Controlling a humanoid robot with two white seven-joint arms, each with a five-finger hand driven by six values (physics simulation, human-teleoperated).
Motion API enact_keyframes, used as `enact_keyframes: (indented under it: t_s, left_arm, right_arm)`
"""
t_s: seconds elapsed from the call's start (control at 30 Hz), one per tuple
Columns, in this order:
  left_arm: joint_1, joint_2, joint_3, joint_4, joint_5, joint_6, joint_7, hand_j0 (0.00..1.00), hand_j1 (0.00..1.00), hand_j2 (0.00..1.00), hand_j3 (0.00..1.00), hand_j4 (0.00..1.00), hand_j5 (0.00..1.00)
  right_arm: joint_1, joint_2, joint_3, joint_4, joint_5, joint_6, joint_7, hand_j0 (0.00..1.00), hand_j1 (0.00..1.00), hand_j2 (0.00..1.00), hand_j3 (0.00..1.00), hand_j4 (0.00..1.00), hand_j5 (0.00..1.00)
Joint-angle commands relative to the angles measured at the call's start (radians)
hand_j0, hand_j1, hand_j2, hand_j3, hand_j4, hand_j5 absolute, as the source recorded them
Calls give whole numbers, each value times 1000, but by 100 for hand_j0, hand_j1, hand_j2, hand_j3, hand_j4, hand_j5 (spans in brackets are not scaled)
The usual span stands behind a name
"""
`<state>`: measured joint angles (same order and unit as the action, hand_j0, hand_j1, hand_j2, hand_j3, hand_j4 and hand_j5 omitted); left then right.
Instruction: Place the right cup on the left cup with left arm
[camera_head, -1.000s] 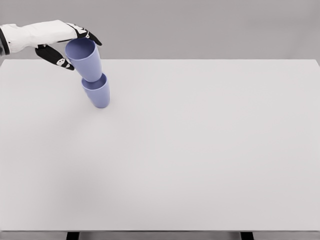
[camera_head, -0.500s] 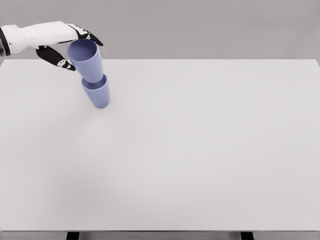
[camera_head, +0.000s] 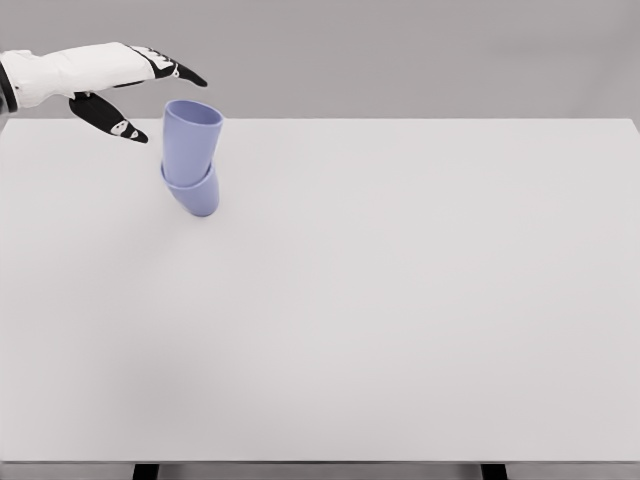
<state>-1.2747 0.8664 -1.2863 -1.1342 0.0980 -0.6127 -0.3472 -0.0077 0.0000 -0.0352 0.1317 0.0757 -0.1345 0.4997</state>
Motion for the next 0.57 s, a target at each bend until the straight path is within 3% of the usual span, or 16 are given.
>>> enact_keyframes:
  t_s: [0.0, 0.3, 0.33, 0.4, 0.47, 0.53]
  left_arm:
    - [0, 0, 2, -1, 6, 2, 0, 93, 93, 93, 93, 93, 93]
    - [0, 0, 5, 1, 6, 2, -6, 93, 93, 93, 93, 93, 93]
    - [2, 2, 12, -16, 6, 2, -9, 100, 100, 100, 100, 100, 100]
    - [3, 65, 27, -100, 34, 2, -9, 100, 100, 100, 100, 100, 100]
    - [96, 196, 110, -277, 124, 2, -9, 100, 100, 100, 100, 100, 100]
    - [306, 299, 317, -404, 146, 2, -9, 100, 100, 100, 100, 100, 100]
  right_arm:
    - [0, 0, 0, 0, 1, 0, 0, 100, 100, 100, 100, 100, 100]
    - [0, 0, 0, 0, 1, 0, 0, 100, 100, 100, 100, 100, 100]
    - [0, 0, 0, 0, 1, 0, 0, 100, 100, 100, 100, 100, 100]
    - [0, 0, 0, 0, 1, 0, 0, 100, 100, 100, 100, 100, 100]
    - [0, 0, 0, 0, 1, 0, 0, 100, 100, 100, 100, 100, 100]
    - [0, 0, 0, 0, 1, 0, 0, 100, 100, 100, 100, 100, 100]
